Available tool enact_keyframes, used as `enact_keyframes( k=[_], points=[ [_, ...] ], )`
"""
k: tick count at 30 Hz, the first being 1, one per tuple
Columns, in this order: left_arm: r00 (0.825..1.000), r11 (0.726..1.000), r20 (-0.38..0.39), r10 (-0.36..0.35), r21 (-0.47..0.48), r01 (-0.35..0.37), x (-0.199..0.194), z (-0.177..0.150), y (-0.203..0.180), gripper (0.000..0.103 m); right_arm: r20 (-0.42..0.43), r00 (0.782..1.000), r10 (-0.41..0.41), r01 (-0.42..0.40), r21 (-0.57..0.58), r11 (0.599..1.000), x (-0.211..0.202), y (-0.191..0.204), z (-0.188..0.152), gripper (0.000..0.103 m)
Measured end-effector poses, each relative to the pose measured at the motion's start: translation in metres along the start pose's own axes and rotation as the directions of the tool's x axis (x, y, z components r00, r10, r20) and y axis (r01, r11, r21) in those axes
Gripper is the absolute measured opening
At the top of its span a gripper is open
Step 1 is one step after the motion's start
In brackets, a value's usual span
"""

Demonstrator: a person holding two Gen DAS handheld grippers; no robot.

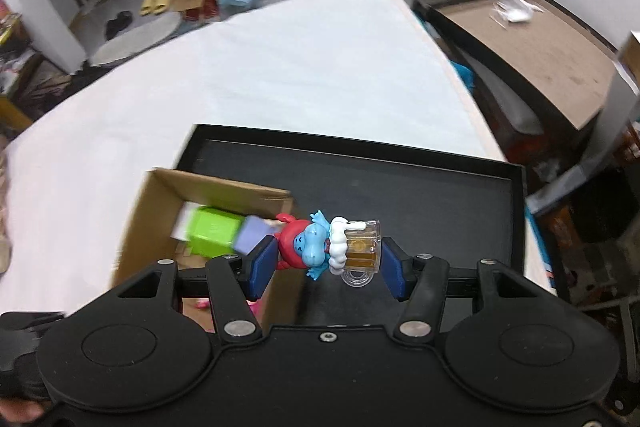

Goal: Organize rigid objects

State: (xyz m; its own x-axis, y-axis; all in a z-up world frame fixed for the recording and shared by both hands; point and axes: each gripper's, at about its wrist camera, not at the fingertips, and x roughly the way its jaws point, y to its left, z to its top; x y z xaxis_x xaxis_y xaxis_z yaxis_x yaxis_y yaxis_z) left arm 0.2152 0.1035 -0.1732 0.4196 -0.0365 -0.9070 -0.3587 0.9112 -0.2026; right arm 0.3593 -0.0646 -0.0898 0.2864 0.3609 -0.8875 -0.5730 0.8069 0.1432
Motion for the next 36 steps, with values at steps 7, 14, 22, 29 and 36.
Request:
enact_keyframes(
  k=[7, 14, 22, 29, 36],
  points=[
    [1.000, 1.000, 0.001, -0.001, 0.008, 0.001, 0.001, 0.000, 0.000, 0.013, 0.002, 1.000, 0.018, -0.017, -0.060, 0.998, -0.007, 0.030, 0.000, 0.054],
    [1.000, 1.000, 0.004, -0.012, 0.005, 0.012, 0.001, 0.000, 0.002, 0.013, -0.021, 0.999, 0.032, -0.034, -0.101, 0.994, -0.001, 0.057, -0.004, 0.054],
    [0.999, 1.000, 0.009, -0.030, -0.005, 0.030, -0.001, -0.001, 0.006, 0.014, -0.074, 0.996, 0.039, -0.048, -0.122, 0.991, 0.013, 0.083, -0.009, 0.054],
    [0.999, 0.999, 0.013, -0.045, -0.009, 0.045, -0.002, -0.002, 0.008, 0.014, -0.073, 0.996, 0.041, -0.045, -0.065, 0.997, 0.023, 0.086, -0.013, 0.069],
    [0.998, 0.998, 0.018, -0.056, -0.011, 0.056, -0.003, -0.002, 0.011, 0.014, -0.044, 0.998, 0.046, -0.047, -0.024, 0.999, 0.009, 0.079, -0.014, 0.072]
  ],
)
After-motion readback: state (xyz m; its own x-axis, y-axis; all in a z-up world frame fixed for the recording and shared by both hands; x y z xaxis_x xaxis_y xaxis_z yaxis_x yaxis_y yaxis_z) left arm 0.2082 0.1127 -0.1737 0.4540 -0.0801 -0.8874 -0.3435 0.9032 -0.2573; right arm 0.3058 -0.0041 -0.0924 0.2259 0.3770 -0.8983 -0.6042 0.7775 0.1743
